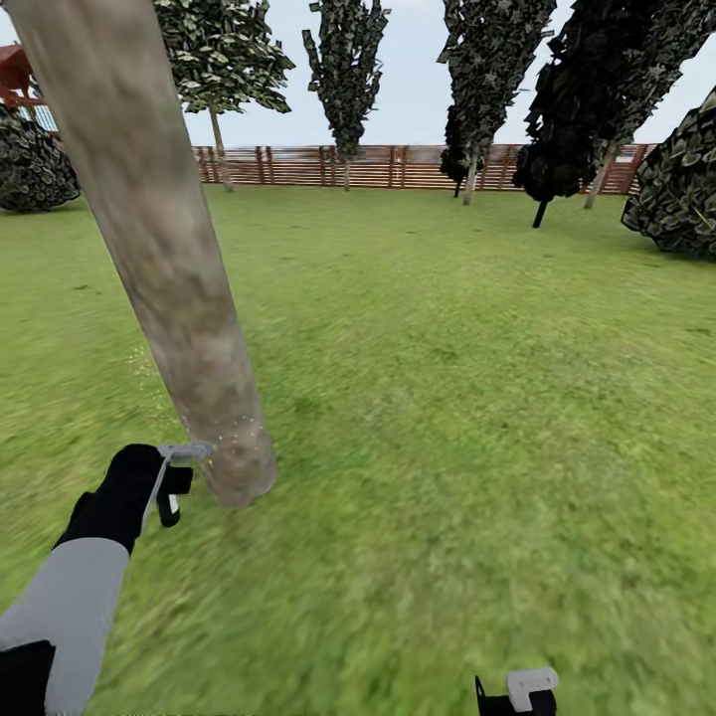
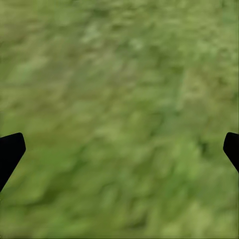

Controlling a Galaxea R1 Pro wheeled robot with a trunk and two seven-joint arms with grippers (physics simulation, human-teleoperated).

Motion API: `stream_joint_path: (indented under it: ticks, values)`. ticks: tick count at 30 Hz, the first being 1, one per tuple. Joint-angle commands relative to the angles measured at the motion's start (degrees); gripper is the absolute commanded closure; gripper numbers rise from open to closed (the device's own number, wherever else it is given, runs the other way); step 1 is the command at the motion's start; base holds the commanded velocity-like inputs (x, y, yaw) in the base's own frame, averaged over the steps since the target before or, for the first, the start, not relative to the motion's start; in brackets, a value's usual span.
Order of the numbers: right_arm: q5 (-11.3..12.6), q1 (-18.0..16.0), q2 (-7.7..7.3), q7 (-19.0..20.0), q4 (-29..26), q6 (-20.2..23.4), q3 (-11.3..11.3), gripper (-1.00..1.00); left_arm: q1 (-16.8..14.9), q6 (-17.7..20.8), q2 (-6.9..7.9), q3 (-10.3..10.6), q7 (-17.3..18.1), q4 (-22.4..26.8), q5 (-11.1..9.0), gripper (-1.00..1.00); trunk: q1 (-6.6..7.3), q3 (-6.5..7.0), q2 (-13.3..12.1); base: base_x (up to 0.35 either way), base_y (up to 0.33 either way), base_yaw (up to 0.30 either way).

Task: In the garden, pick up the pesticide atomizer on the floor and spray pesticide onto both trees until each tree trunk is fully covered.

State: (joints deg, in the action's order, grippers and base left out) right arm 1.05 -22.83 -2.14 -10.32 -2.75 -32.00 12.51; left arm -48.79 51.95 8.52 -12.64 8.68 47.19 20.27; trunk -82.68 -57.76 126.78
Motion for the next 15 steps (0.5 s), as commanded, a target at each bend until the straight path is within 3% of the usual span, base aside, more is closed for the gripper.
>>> stream_joint_path:
  ticks: [1,4,7,10,13,14,15]
  values:
    - [0.09,-0.02,-0.03,-0.39,0.02,-0.08,0.50,-1.00,-0.73,0.15,-1.41,-0.03,0.48,-0.09,1.21,1.00,0.01,-0.05,0.02,0.000,0.000,0.034]
    - [0.09,-0.02,-0.05,-0.40,0.02,-0.06,0.50,-1.00,-3.82,0.44,-6.06,0.06,0.30,-0.32,1.34,1.00,0.01,-0.05,0.02,0.000,0.000,0.010]
    - [0.09,-0.02,-0.05,-0.40,0.02,-0.04,0.50,-1.00,-5.72,3.39,-7.14,0.07,0.40,-0.19,1.28,1.00,0.01,-0.05,0.02,0.000,0.000,0.001]
    - [0.09,-0.02,-0.05,-0.40,0.02,-0.01,0.50,-1.00,-6.01,4.40,-5.27,0.07,0.60,-0.24,1.56,1.00,0.01,-0.05,0.02,0.000,0.000,0.000]
    - [0.09,-0.02,-0.05,-0.40,0.02,-0.02,0.50,-1.00,-5.36,4.62,0.03,0.22,0.86,-0.33,1.32,1.00,0.01,-0.05,0.02,0.000,0.000,0.000]
    - [0.09,-0.02,-0.05,-0.36,0.02,-0.04,0.50,-1.00,-5.22,4.64,1.28,0.33,0.89,-0.34,1.34,1.00,0.01,-0.05,0.02,0.021,0.000,0.000]
    - [0.09,-0.02,-0.05,-0.35,0.02,-0.05,0.50,-1.00,-5.19,4.65,1.28,0.41,0.90,-0.25,1.34,1.00,0.01,-0.05,0.02,0.171,0.014,0.000]
